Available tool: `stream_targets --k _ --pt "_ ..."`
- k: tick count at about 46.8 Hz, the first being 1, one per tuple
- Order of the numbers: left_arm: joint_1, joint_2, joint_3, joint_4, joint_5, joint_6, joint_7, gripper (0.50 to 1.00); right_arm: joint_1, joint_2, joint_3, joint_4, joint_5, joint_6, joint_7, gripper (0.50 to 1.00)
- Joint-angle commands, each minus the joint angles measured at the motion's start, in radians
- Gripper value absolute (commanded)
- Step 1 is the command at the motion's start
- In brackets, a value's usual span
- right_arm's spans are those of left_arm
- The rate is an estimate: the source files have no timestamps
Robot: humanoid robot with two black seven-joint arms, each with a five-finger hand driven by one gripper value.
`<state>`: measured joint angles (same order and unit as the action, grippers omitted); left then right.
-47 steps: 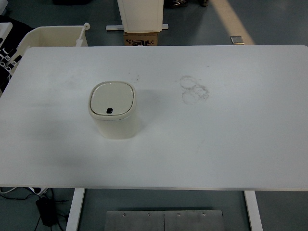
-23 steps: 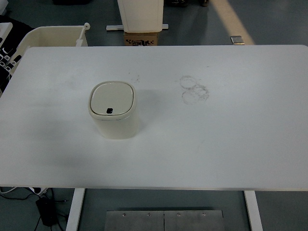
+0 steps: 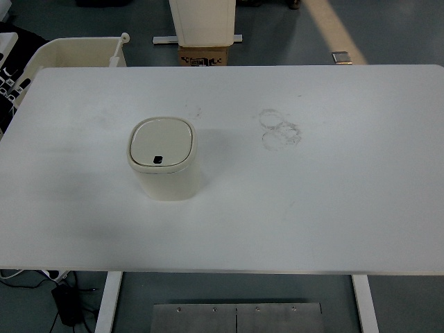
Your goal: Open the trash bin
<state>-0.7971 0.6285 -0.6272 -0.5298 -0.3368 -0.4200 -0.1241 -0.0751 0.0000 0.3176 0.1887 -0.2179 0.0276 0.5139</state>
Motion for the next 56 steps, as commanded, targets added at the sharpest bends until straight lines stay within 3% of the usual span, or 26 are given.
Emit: stream_targets --k 1,9,14,20,25,30,36,47,56 --pt "-0.005 0.004 0.001 -0.005 0.001 0.015 0.009 1.000 0.000 0.000 0.000 0.000 0.000 0.000 0.000 0.991" --pt "-0.033 0.042 0.007 -0.071 0.001 0.102 0.053 1.000 0.000 0.000 0.000 0.000 0.000 0.000 0.000 0.991" --pt "-0.034 0.099 0.009 -0.206 0.001 0.185 0.099 1.000 0.000 0.000 0.000 0.000 0.000 0.000 0.000 0.991" --pt "-0.054 0.175 0.020 -0.361 0.002 0.240 0.110 1.000 0.000 0.000 -0.002 0.000 0.000 0.000 0.000 0.991" --pt "-0.115 0.224 0.078 -0.453 0.002 0.242 0.124 1.000 0.000 0.000 -0.002 0.000 0.000 0.000 0.000 0.991" --pt "-0.221 0.261 0.194 -0.524 0.002 0.242 0.159 1.000 0.000 0.000 -0.002 0.000 0.000 0.000 0.000 0.991" --pt "-0.359 0.283 0.342 -0.576 0.007 0.236 0.164 1.000 0.000 0.000 -0.002 0.000 0.000 0.000 0.000 0.991" --pt "-0.542 0.281 0.501 -0.634 0.056 0.231 0.167 1.000 0.000 0.000 0.000 0.000 0.000 0.000 0.000 0.991" --pt "-0.636 0.280 0.578 -0.739 0.165 0.230 0.201 1.000 0.000 0.000 0.000 0.000 0.000 0.000 0.000 0.991"
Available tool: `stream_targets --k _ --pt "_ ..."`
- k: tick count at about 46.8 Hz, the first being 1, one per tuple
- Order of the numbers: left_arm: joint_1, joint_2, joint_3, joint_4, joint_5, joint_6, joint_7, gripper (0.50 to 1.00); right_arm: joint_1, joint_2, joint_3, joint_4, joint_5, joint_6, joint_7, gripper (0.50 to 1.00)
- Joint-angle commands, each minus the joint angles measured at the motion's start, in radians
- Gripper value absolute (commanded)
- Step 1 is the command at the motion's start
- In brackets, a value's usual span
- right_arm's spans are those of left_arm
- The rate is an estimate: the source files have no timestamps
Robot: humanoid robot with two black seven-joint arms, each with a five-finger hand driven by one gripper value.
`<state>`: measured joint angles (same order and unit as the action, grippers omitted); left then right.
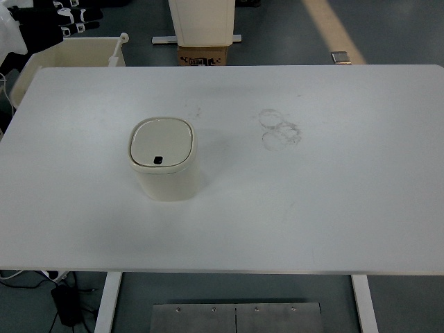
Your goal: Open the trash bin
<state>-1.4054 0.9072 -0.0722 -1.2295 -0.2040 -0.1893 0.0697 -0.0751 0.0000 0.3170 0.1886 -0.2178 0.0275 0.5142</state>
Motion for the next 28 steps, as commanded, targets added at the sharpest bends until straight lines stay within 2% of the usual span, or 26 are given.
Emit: stream_targets --k 1,12,18,28 --pt "-0.038 0.001 0.032 -0.050 0.044 -0.001 0.007 1.000 0.000 0.000 0.000 0.000 0.000 0.000 0.000 0.991" --pt "-0.199 -0.025 0.146 -0.136 0.159 -0.059 0.012 1.000 0.001 0.000 0.000 0.000 0.000 0.000 0.000 0.991" --pt "-0.299 -0.060 0.258 -0.162 0.219 -0.099 0.044 1.000 0.000 0.000 0.000 0.000 0.000 0.000 0.000 0.991" --pt "-0.475 -0.129 0.452 -0.169 0.227 -0.189 0.045 1.000 0.001 0.000 0.000 0.000 0.000 0.000 0.000 0.991"
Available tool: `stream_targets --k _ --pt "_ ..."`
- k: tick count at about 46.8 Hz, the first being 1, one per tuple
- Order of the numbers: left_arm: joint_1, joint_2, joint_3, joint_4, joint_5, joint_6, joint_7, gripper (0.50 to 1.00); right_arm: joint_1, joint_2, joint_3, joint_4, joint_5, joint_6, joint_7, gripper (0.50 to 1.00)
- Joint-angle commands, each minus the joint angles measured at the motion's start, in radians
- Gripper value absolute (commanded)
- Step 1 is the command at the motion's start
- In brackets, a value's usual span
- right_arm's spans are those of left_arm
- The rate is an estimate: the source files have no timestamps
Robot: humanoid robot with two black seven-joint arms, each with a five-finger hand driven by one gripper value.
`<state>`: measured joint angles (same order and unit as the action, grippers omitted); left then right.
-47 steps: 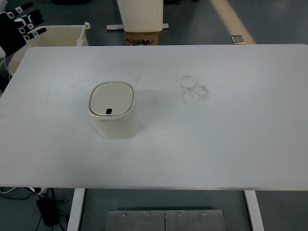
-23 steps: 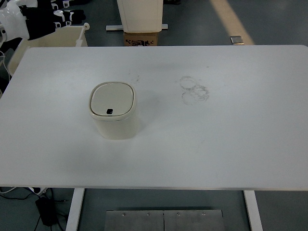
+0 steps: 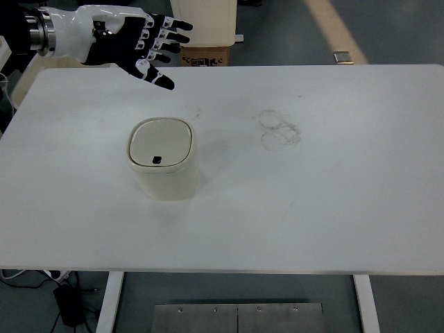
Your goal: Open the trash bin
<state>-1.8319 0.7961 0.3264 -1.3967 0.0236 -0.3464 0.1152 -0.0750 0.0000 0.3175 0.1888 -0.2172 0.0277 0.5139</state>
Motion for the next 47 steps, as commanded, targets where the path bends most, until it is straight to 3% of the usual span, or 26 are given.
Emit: stream_targets --k 1,10,26,47 --pt "-0.065 -0.024 0.068 -0.004 -0.001 -0.046 0.000 1.000 0.000 0.000 0.000 0.000 0.001 0.000 0.000 0.991" --pt "-0.178 -0.038 0.164 -0.047 0.010 -0.149 0.014 1.000 0.001 0.000 0.000 0.000 -0.001 0.000 0.000 0.991" --pt "-0.224 -0.038 0.184 -0.074 0.084 -0.250 0.023 1.000 0.001 0.000 0.000 0.000 0.001 0.000 0.000 0.991" --pt "-0.191 -0.046 0.229 -0.094 0.098 -0.261 0.023 1.000 0.001 0.000 0.000 0.000 0.001 0.000 0.000 0.991"
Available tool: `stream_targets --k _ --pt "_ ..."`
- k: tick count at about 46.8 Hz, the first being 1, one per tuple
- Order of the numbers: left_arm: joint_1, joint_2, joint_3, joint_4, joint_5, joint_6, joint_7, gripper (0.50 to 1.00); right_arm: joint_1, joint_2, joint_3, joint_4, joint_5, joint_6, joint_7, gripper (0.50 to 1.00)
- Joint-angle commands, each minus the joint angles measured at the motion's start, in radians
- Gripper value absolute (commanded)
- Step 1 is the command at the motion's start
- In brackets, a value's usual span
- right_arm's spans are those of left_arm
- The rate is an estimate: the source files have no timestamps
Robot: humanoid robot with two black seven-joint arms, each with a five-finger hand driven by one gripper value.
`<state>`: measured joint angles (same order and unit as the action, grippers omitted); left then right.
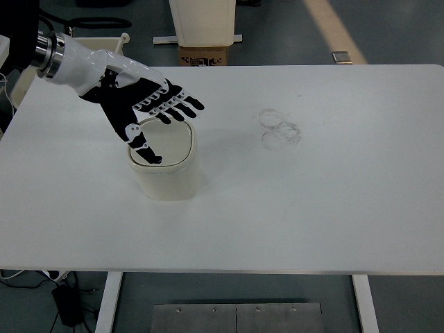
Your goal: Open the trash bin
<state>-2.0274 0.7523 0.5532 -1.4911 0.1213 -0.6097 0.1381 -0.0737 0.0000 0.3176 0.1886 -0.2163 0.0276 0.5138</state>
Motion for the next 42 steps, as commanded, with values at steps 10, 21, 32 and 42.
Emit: stream_targets --k 10,21,32,42 --pt "0.004 -0.001 0.048 0.002 0.012 0.005 0.005 1.000 0.000 0.000 0.000 0.000 0.000 0.000 0.000 0.991" --pt "0.007 -0.001 0.099 0.003 0.054 0.007 0.005 1.000 0.000 0.000 0.000 0.000 0.000 0.000 0.000 0.991" --pt "0.019 -0.002 0.117 0.008 0.086 0.010 0.005 1.000 0.000 0.000 0.000 0.000 0.000 0.000 0.000 0.991" --pt "0.091 -0.005 0.116 0.043 0.126 0.025 0.005 1.000 0.000 0.000 0.000 0.000 0.000 0.000 0.000 0.991"
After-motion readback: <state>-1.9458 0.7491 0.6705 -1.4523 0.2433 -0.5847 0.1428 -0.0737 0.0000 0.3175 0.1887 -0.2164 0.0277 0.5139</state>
